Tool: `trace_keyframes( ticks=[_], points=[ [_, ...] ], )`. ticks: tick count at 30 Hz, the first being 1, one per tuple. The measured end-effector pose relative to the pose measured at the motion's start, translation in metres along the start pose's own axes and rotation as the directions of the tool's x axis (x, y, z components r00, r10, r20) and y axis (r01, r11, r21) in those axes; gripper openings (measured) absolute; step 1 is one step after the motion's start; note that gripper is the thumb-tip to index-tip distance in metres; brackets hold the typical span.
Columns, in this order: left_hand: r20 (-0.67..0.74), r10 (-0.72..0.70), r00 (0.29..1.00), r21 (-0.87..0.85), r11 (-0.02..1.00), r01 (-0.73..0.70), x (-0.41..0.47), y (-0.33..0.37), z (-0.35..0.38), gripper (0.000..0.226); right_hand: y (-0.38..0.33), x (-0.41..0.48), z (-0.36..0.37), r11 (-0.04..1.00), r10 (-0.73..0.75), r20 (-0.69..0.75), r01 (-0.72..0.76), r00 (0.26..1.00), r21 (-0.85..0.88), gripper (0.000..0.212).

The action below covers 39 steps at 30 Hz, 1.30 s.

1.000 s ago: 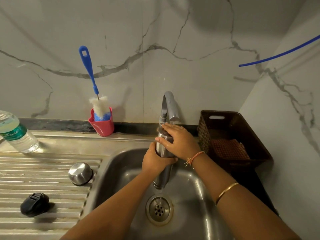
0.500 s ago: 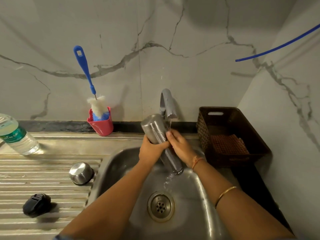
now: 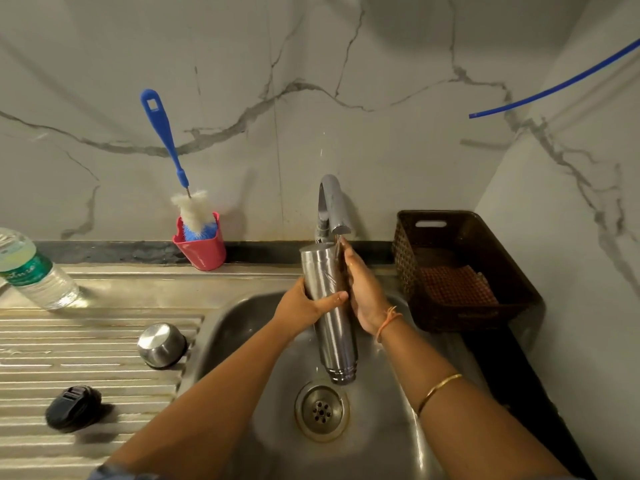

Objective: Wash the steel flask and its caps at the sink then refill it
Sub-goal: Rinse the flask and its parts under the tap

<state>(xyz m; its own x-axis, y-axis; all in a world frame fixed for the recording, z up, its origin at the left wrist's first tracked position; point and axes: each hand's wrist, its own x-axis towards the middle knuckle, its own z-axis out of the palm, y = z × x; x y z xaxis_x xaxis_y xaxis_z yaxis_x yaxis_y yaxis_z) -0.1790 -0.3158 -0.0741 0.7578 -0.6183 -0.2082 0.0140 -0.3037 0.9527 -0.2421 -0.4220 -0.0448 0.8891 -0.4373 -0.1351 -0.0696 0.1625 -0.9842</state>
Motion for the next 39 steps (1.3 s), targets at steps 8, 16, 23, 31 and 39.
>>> trace_keyframes(
  ticks=[8, 16, 23, 31, 39],
  points=[
    [-0.102, -0.053, 0.993, -0.288, 0.958, 0.022, 0.004, 0.01, 0.003, 0.063, 0.041, -0.025, -0.01, 0.969, 0.147, 0.071, -0.129, 0.987, -0.209, 0.042],
    [-0.112, -0.132, 0.985, -0.434, 0.898, 0.071, 0.007, 0.023, 0.0, 0.066, 0.027, -0.018, 0.001, 0.963, -0.023, 0.136, 0.059, 0.99, -0.263, 0.065],
    [-0.26, -0.293, 0.92, -0.582, 0.808, 0.093, 0.002, 0.012, -0.012, 0.061, 0.046, -0.022, -0.021, 0.857, 0.127, 0.169, -0.023, 0.977, -0.515, 0.09],
    [-0.081, -0.443, 0.893, -0.856, 0.49, 0.165, -0.012, -0.002, -0.009, 0.073, -0.012, -0.004, -0.034, 0.533, -0.002, 0.182, 0.155, 0.983, -0.832, 0.086],
    [0.1, -0.592, 0.8, -0.985, 0.054, 0.163, -0.021, 0.003, 0.019, 0.057, -0.023, -0.005, -0.008, 0.932, -0.173, -0.172, 0.105, 0.97, -0.346, 0.058]
  ],
)
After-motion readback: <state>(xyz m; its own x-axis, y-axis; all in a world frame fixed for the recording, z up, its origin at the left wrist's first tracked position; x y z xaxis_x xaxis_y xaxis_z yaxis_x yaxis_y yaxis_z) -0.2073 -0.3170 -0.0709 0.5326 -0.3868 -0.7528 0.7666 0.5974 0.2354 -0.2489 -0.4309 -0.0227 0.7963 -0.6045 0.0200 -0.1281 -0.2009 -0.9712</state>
